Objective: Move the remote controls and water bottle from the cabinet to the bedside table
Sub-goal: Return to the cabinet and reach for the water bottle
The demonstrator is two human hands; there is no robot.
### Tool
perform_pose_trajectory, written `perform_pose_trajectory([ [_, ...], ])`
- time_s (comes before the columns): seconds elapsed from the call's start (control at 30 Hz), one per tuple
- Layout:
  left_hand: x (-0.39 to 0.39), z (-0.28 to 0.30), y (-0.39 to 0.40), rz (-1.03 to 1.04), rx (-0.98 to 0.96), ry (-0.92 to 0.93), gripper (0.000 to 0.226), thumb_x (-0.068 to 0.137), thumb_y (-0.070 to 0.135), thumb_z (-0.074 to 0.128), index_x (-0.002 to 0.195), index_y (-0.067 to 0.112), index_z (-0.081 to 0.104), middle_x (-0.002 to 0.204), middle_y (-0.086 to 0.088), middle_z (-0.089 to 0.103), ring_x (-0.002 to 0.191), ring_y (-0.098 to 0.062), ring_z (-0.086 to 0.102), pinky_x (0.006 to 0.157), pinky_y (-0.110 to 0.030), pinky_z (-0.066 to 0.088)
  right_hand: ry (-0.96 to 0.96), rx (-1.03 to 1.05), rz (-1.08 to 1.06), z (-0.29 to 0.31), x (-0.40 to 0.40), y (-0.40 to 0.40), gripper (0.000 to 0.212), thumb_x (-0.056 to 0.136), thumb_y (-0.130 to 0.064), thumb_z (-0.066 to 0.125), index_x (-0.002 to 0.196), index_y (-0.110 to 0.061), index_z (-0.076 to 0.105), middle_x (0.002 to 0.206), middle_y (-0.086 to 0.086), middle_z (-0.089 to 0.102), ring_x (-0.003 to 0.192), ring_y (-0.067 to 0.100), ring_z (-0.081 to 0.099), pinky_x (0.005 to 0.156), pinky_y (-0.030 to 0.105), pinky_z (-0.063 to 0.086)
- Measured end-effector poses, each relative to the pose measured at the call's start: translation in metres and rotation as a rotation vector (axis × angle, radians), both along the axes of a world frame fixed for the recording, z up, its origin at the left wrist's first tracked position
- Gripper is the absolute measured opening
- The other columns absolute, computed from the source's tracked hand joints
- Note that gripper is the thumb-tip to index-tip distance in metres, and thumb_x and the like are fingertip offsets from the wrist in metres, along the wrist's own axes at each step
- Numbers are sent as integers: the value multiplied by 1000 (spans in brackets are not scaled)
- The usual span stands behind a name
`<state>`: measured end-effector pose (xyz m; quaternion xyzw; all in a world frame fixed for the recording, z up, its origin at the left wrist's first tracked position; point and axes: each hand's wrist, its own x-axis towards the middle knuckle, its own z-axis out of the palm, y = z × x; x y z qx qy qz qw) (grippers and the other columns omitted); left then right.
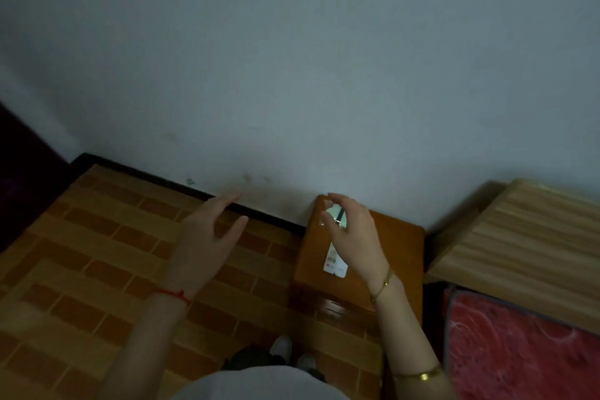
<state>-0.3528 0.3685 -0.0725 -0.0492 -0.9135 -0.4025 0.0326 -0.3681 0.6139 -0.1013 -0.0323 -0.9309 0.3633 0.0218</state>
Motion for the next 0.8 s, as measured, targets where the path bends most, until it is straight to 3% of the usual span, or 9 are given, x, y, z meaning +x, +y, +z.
perform_pose_trajectory([
  [0.13,37,8,-45,176,-24,8,46,90,36,59,135,29,52,137,7,54,119,-7,52,101,-22,40,-9,-16,188,12,-6,-50,44,98,-32,55,139,-16,50,127,4,63,122,20,55,107,33,42],
  [0.2,60,13,-68,278,-30,2,47,88,40,57,135,34,51,136,12,51,112,-4,53,91,-10,40,-21,-2,288,16,-6,-81,45,99,-34,53,140,-17,49,134,1,59,128,18,51,108,25,35],
  [0.37,117,14,-131,489,-63,7,51,86,42,54,135,30,52,129,9,54,95,-11,56,83,-8,43,-42,30,527,20,-1,-165,44,100,-34,51,140,-17,49,140,-3,54,133,14,44,102,17,28],
  [0.53,170,6,-210,717,-75,-17,47,88,33,61,134,28,55,134,1,58,95,-10,59,83,-4,38,-41,25,743,19,11,-271,38,99,-26,54,135,-13,54,134,1,59,130,19,49,114,35,35],
  [0.63,204,5,-261,848,-90,-21,45,88,32,62,133,27,56,132,0,60,89,-10,59,75,3,37,-68,-4,854,16,24,-344,36,98,-29,54,132,-18,55,129,-2,61,126,19,52,111,39,39],
  [0.7,226,7,-292,931,-115,-4,45,88,29,63,132,23,57,131,-1,61,104,-7,57,92,-7,38,-82,-16,941,16,37,-393,42,98,-32,54,137,-18,51,136,-3,57,132,20,48,111,36,39],
  [0.8,262,14,-335,1068,-143,11,45,88,27,64,132,20,58,130,-2,62,116,-7,54,96,-20,39,-91,-37,1073,21,58,-463,44,98,-35,53,139,-21,49,139,-5,54,135,17,45,113,35,37],
])
